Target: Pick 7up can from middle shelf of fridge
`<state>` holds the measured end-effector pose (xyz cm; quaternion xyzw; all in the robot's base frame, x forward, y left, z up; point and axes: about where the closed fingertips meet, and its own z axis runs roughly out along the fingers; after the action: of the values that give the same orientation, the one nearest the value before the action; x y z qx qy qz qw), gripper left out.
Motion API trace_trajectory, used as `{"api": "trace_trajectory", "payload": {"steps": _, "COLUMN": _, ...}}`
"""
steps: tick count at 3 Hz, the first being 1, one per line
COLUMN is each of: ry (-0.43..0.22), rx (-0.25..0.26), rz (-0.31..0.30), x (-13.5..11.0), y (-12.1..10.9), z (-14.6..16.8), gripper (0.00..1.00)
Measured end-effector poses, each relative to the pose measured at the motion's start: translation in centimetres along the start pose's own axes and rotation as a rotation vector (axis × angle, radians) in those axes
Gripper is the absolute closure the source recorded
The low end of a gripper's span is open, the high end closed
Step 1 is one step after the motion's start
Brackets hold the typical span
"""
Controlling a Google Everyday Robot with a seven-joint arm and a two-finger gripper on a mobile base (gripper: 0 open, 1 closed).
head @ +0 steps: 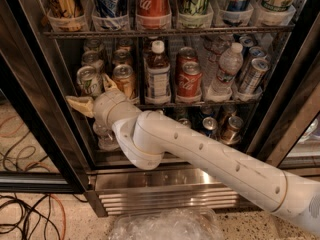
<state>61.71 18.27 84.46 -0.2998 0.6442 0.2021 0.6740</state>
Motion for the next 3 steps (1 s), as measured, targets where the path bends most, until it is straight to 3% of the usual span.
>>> {"api": "trace_trajectory", "payload": {"steps": 2, "ry": -0.013, "rx": -0.033, "rz": 0.001, "x": -0.26, "y": -0.13, "z": 2.63, "gripper": 0.25}}
{"api": "trace_trajectory", "payload": {"steps": 3, "ry": -0.013, "rx": -0.033, "rz": 0.001, "x": -0.26, "y": -0.13, "z": 2.63, "gripper": 0.44}}
